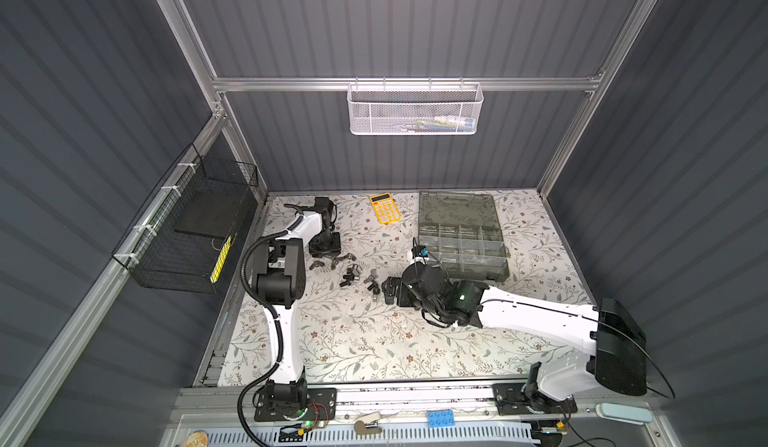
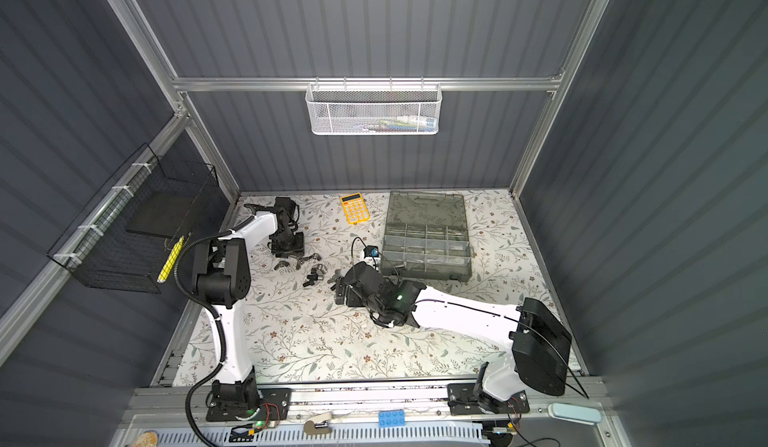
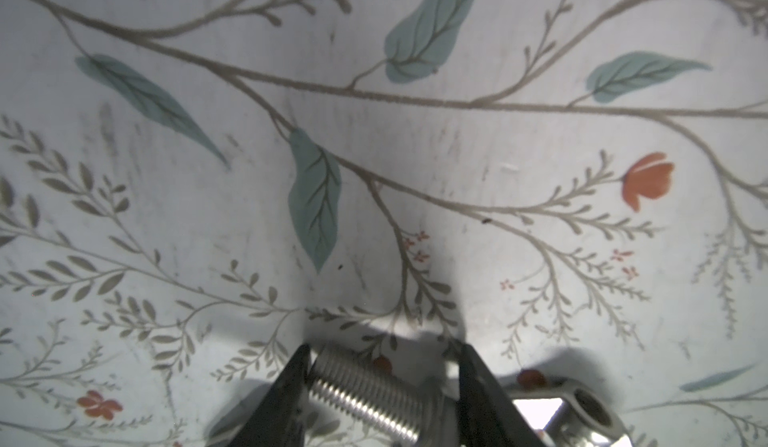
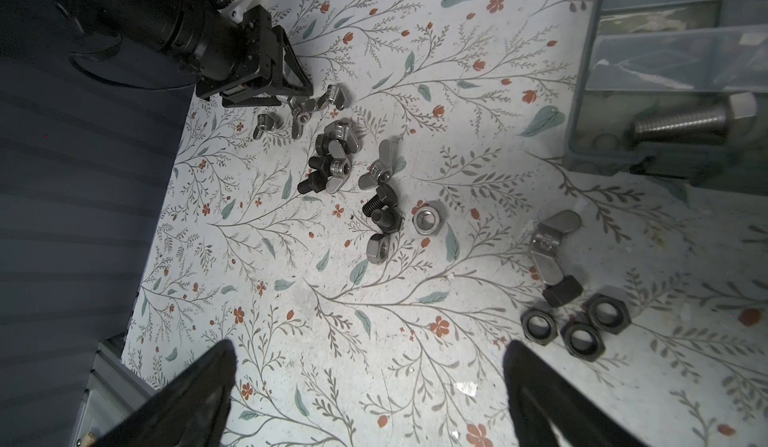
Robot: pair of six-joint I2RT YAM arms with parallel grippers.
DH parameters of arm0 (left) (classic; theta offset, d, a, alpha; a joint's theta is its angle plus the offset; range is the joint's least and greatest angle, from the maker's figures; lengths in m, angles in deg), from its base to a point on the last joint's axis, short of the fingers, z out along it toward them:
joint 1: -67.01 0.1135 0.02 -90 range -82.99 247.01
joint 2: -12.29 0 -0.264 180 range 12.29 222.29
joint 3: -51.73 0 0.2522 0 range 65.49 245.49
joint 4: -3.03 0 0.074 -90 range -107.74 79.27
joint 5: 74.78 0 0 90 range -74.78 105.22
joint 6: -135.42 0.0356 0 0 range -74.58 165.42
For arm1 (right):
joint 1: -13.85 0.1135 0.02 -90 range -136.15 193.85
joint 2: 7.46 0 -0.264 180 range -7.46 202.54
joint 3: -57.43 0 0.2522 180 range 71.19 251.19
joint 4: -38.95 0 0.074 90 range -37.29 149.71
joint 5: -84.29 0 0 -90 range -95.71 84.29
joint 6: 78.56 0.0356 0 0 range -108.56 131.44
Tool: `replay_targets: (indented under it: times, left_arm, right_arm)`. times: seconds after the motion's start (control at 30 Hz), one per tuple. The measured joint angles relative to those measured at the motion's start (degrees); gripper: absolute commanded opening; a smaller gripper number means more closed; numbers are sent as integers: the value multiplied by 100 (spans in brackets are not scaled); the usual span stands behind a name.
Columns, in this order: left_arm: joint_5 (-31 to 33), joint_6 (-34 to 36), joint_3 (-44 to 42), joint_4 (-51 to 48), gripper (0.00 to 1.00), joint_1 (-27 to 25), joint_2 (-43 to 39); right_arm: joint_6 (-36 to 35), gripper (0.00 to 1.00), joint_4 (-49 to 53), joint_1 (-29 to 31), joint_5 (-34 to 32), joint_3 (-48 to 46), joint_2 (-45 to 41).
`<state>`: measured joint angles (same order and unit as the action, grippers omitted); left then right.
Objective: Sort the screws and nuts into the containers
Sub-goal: 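Close the left gripper on the silver bolt's shank, then lift the bolt over the box with the left gripper while the right arm draws back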
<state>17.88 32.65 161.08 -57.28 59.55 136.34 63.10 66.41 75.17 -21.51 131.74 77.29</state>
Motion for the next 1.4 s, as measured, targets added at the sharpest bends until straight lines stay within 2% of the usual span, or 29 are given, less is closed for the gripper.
replay_targets:
  times: [0.5,0.77,1.03,1.2,1.4]
  left_arm:
    - [-640,13,-251,385,42,-219,-214]
    - [-874,-57,-256,422,42,-387,-431]
    - [-1141,-356,-337,442,42,-597,-1274]
    - [-1285,-662,-337,540,43,-1001,-1606]
    - [-1346,-1032,-214,584,43,-1788,-1613]
  right_arm:
    - [42,99,-33,-404,107,-232,-262]
    - [-151,99,-17,-1108,396,-271,-345]
    - [-557,99,17,-2050,721,-282,-632]
    - [-758,99,7,-2616,922,-328,-741]
    - [-984,99,-28,-3235,1202,-411,-750]
